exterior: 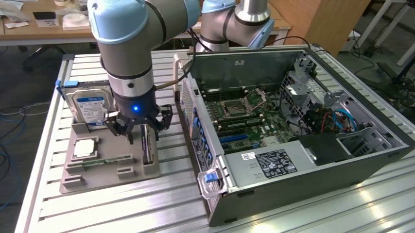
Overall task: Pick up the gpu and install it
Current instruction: 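Pick up the gpu and move the gpu toward the slot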
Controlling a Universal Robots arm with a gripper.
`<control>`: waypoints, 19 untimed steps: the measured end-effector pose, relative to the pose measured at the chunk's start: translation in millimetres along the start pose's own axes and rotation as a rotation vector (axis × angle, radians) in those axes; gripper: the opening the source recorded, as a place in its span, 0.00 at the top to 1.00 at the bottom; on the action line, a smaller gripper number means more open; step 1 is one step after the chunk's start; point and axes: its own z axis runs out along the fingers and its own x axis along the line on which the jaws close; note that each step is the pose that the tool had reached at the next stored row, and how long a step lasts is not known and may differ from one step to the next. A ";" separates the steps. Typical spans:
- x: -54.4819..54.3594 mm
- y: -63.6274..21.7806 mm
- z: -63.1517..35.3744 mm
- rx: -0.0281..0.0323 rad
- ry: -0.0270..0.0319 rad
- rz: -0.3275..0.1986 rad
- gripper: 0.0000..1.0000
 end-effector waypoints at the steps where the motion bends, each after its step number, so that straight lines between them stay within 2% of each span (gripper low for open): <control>1: 0.0 0.0 0.0 0.0000 0.0000 0.000 0.35; 8: 0.0 0.0 0.6 0.0000 -0.0001 0.000 0.37; 9: 0.0 0.0 0.7 0.0000 -0.0001 0.000 0.44; 19: 0.3 6.2 2.9 0.0011 -0.0001 0.000 0.44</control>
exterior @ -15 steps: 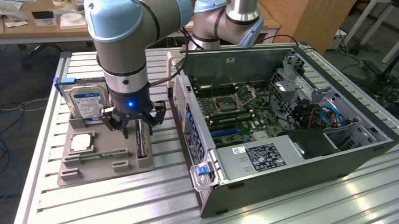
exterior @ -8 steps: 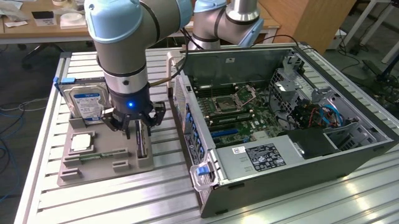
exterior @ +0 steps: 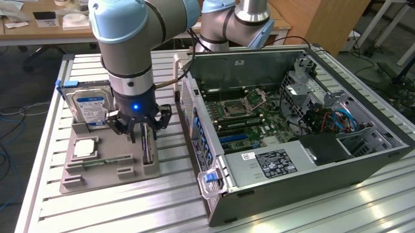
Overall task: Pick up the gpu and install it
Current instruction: 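Pick up the gpu and move the gpu toward the slot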
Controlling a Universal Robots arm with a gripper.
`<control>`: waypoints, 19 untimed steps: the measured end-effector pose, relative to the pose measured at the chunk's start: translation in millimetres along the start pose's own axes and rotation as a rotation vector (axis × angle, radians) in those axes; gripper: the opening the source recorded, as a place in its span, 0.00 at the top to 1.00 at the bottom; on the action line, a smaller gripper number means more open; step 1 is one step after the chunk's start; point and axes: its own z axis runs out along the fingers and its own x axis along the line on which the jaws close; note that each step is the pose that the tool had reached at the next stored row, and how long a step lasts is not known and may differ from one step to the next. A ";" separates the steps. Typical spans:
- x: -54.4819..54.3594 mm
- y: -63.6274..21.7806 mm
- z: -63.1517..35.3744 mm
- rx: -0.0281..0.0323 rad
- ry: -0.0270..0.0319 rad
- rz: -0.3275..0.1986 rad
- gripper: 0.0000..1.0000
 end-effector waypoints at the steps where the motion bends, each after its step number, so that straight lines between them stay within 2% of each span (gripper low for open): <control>1: 0.0 -0.1 0.2 0.0001 0.0001 0.000 0.44; 9: 0.0 -0.6 1.3 0.0001 0.0001 0.000 0.45; 10: 0.0 -0.6 1.4 0.0000 0.0000 0.000 0.52; 17: -0.1 -0.6 1.9 0.0003 0.0000 0.000 0.53; 18: -0.3 -0.6 2.0 0.0002 -0.0001 0.000 0.60; 19: -0.5 -0.6 2.1 0.0001 -0.0002 0.000 0.60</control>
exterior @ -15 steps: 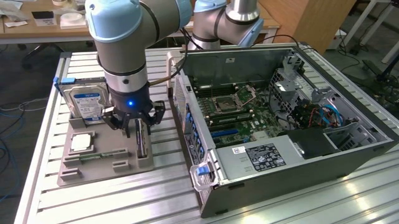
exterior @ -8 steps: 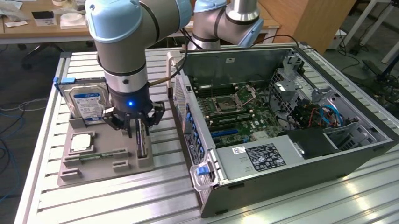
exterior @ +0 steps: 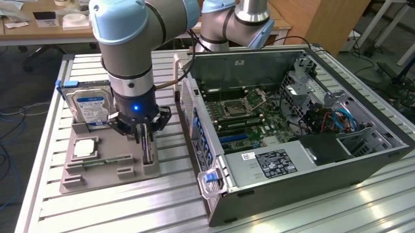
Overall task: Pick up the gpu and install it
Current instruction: 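Pick up the gpu and move the gpu toward the slot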
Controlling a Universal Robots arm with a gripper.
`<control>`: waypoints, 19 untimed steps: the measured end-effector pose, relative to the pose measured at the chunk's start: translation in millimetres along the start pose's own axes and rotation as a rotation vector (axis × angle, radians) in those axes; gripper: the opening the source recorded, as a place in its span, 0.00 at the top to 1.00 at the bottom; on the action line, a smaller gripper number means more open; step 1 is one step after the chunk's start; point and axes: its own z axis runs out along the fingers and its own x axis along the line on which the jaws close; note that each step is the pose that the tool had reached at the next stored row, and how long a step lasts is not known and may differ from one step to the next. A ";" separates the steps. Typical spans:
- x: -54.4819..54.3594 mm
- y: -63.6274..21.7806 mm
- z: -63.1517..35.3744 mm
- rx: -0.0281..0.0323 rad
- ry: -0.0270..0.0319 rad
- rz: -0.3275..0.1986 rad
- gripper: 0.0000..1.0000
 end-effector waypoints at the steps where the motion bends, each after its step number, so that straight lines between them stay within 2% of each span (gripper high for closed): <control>1: -0.3 0.0 0.1 0.0000 -0.0001 0.000 0.60; 4: -1.9 0.1 0.1 0.0001 0.0001 0.000 0.62; 5: -2.4 0.1 0.2 0.0000 0.0000 0.000 0.69; 10: -2.9 0.1 0.2 0.0002 0.0003 0.000 0.72; 19: -2.9 0.1 0.2 0.0002 0.0002 0.000 0.72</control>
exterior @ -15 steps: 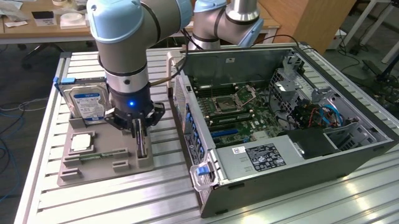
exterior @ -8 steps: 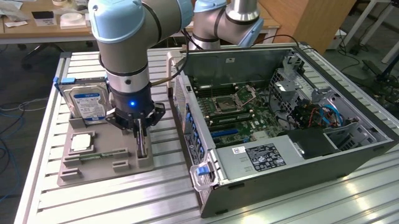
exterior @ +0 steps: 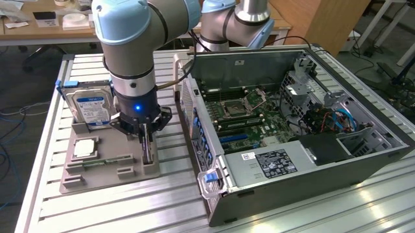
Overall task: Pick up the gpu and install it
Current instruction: 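Pick up the gpu and move the gpu toward the slot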
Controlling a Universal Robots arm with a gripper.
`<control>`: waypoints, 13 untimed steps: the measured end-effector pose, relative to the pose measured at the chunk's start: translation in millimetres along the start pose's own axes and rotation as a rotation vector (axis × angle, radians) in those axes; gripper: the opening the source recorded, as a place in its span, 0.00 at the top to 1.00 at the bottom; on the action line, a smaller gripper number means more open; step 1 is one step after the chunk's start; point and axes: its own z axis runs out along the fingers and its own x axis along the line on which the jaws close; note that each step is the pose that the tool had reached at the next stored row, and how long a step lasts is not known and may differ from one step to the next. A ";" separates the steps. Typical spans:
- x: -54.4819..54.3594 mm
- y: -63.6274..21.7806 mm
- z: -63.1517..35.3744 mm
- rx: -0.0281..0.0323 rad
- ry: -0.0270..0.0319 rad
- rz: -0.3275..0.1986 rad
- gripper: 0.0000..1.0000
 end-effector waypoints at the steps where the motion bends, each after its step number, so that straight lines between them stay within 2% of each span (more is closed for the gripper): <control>1: 0.0 0.0 0.0 0.0000 0.0000 0.000 0.72; 13: 0.0 0.1 -1.2 0.0000 0.0000 0.000 0.72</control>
